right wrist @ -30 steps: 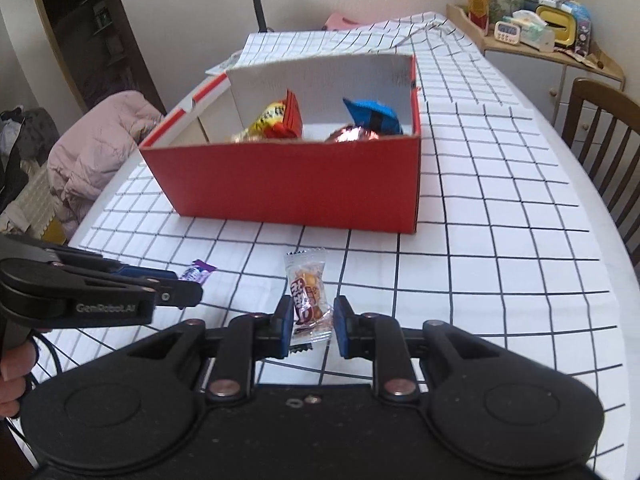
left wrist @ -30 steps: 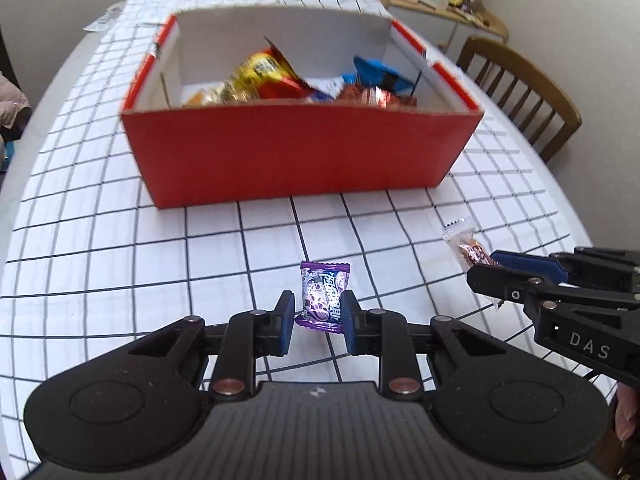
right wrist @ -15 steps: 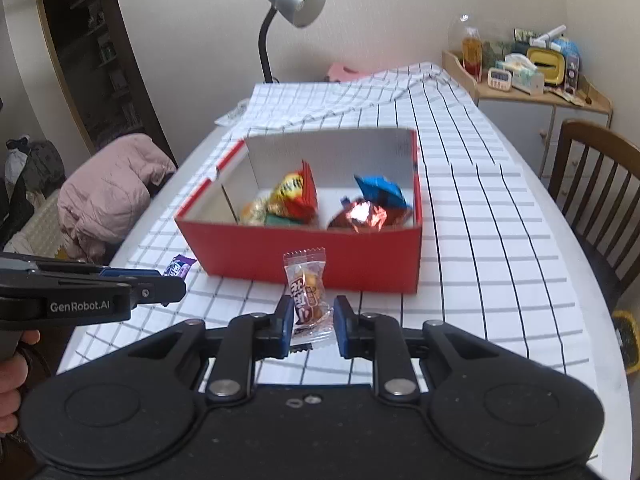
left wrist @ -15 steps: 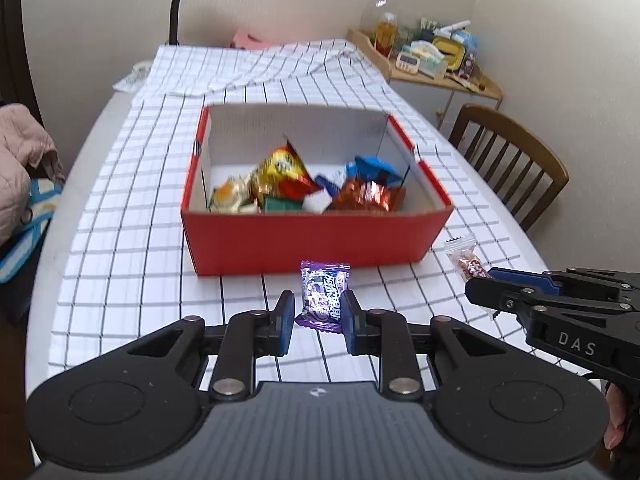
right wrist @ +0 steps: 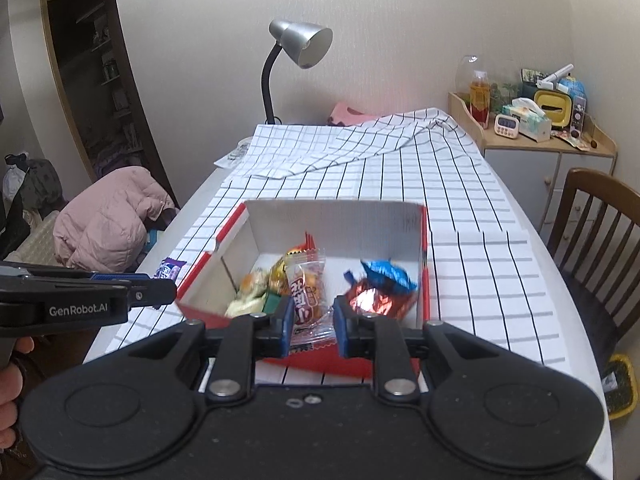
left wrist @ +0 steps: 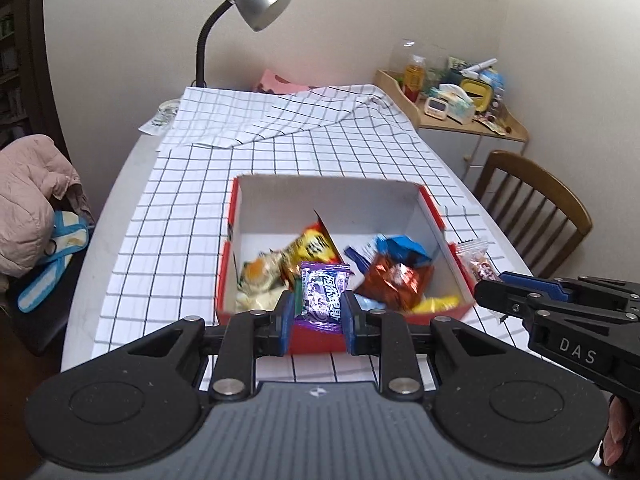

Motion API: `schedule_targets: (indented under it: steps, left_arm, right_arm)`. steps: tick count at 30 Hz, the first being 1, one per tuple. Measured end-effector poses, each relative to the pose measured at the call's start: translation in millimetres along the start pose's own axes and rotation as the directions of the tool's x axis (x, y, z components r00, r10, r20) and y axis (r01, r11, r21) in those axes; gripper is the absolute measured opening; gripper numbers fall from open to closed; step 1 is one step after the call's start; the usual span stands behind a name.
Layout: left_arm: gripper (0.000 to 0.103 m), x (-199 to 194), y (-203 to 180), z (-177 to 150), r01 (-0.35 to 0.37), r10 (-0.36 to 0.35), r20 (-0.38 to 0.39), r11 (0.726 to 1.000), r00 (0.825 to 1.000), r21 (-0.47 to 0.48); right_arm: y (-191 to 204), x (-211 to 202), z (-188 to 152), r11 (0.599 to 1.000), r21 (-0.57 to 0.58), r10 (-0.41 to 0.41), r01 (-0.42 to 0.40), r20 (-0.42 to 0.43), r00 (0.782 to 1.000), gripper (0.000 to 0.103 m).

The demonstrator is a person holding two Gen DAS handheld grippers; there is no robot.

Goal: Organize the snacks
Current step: 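Carry both sweets into the red box and open both tools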

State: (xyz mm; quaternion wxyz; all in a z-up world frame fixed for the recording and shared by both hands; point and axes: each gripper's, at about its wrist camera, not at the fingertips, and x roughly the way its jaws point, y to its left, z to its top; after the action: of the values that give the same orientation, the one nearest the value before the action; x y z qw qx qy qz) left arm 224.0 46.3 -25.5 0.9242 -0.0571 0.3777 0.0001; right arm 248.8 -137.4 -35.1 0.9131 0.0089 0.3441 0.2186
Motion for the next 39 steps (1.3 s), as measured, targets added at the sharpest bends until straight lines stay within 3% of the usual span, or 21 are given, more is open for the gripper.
schedule_targets:
  steps: [7, 16, 28, 39]
  left_arm:
    - [0.024, 30.0, 5.0, 25.1, -0.037, 0.037, -0.025, 0.999, 0.999, 0.008]
    - [0.024, 84.3, 10.6, 43.2, -0.090, 0.091, -0.116, 0.996, 0.989, 0.017]
    - [0.024, 148.5, 13.0, 42.2, -0.142, 0.154, -0.254, 0.988, 0.955, 0.063]
    - [0.024, 180.6, 13.1, 35.2, -0.155, 0.182, -0.331, 0.982, 0.926, 0.107]
  right_arm:
    - [-6.0, 31.5, 20.5, 1.000, -0.017, -0.014, 0.014, -0.028, 1.000, 0.021]
    - [-21.2, 93.2, 33.8, 1.000, -0.009, -0.027, 0.027, -0.122, 0.992, 0.021]
    - [-23.6, 167.7, 30.8, 0.999, -0.043, -0.020, 0.007, -0.311, 0.950, 0.021]
    - [-17.5, 192.6, 20.9, 0.996, -0.085, -0.045, 0.014, -0.373, 0.927, 0.021]
